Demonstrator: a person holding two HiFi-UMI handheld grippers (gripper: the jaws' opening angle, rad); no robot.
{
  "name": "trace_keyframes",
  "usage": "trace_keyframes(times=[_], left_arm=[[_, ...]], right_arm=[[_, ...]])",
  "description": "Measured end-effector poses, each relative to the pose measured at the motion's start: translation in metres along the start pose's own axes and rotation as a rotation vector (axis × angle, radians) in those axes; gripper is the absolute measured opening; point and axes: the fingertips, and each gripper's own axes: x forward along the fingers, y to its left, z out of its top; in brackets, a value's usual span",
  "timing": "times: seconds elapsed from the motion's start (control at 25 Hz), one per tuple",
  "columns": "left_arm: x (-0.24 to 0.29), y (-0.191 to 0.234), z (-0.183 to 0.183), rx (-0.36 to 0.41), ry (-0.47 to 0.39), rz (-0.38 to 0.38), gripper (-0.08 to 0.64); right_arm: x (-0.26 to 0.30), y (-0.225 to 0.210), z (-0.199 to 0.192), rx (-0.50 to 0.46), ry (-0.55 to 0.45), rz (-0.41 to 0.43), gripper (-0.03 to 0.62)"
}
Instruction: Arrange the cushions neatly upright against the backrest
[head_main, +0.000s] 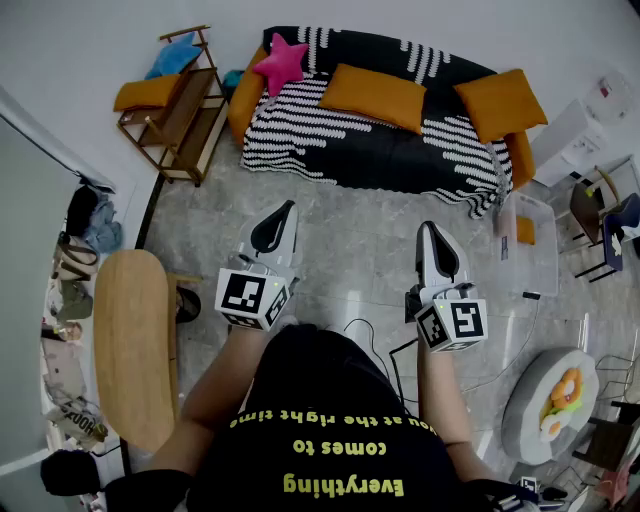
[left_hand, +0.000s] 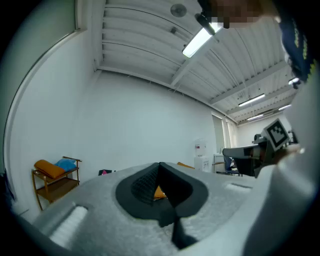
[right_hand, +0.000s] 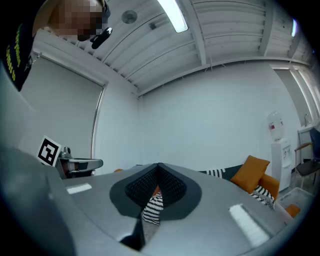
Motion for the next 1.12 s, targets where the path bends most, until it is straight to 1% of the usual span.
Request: trace_keyframes(times=[0.16, 0.4, 0.64, 0.88, 1.12], left_arm=[[0.0, -0.004, 0.001, 0.006, 0.001, 0.0, -0.003], [0.0, -0.006, 0.001, 0.01, -0.001, 0.007, -0.003], [0.008, 0.0, 0.01, 0.021, -0.025, 0.015, -0.002], [0.034, 0.02, 0.003, 0.01, -0.016, 0.003, -0.003], [0.081, 0.062, -0.009, -0.014, 0.004, -0.009, -0.003]], right_arm=[[-0.004, 0.0, 0.007, -0.021, -0.012, -0.001, 0.011], [-0.007, -0.007, 0.007, 0.045, -0.05, 0.013, 0.011], [0.003, -0.009, -0.002, 0.044, -0.027, 0.026, 0.011], [0.034, -0.014, -0.007, 0.072, -0.003, 0.032, 0.011], [0.092, -0.025, -0.014, 0.062, 0.019, 0.018, 0.011]])
